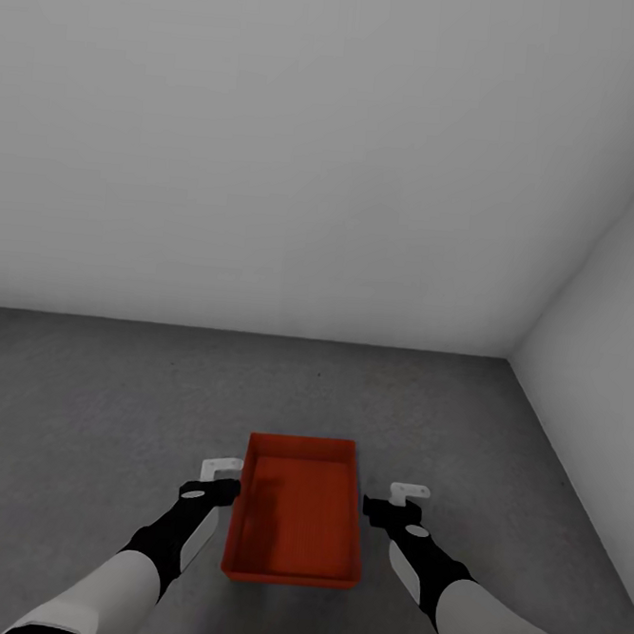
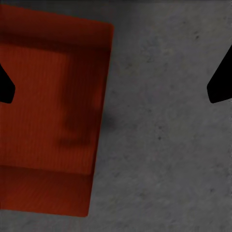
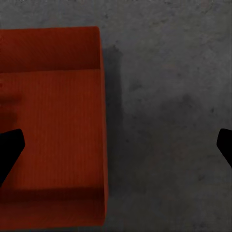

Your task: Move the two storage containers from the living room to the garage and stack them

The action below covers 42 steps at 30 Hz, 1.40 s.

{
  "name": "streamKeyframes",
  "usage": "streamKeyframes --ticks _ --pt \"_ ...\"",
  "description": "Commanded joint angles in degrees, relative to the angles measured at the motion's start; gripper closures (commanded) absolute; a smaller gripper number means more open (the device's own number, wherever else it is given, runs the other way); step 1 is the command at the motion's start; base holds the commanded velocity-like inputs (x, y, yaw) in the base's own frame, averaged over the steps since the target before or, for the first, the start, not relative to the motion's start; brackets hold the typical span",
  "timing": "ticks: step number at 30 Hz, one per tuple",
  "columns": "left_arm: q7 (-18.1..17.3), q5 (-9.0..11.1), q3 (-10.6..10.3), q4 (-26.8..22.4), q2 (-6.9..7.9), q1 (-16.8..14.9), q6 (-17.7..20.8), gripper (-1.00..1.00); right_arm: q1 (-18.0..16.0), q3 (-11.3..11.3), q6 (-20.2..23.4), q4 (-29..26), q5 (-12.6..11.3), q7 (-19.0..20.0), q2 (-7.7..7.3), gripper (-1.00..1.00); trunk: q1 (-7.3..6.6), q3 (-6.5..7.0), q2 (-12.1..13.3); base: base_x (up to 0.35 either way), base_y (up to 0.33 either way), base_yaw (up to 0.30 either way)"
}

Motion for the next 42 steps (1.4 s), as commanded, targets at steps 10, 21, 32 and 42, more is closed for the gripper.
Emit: streamKeyframes --ticks 10,21,32,42 --pt "0.6 0.6 -0.4 0.0 0.02 0.0 0.1 -1.0 0.0 0.4 -0.2 0.1 -0.6 -0.3 -0.02 -1.0 -2.21 1.76 4.0 0.0 0.0 0.0" --pt "0.6 0.6 -0.4 0.0 -0.02 0.0 0.1 -1.0 0.0 0.5 -0.2 0.1 -0.5 -0.3 -0.01 -1.0 -4.62 3.74 8.4 0.0 0.0 0.0" --pt "0.7 0.6 -0.4 0.1 0.0 0.0 0.1 -1.0 0.0 0.5 -0.2 0.1 -0.5 -0.3 -0.02 -1.0 -7.04 5.71 12.8 0.0 0.0 0.0" --pt "0.7 0.6 -0.4 0.2 -0.1 0.0 0.1 -1.0 0.0 0.4 -0.1 0.1 -0.5 -0.3 -0.05 -1.0 -7.26 5.89 13.2 0.0 0.0 0.0"
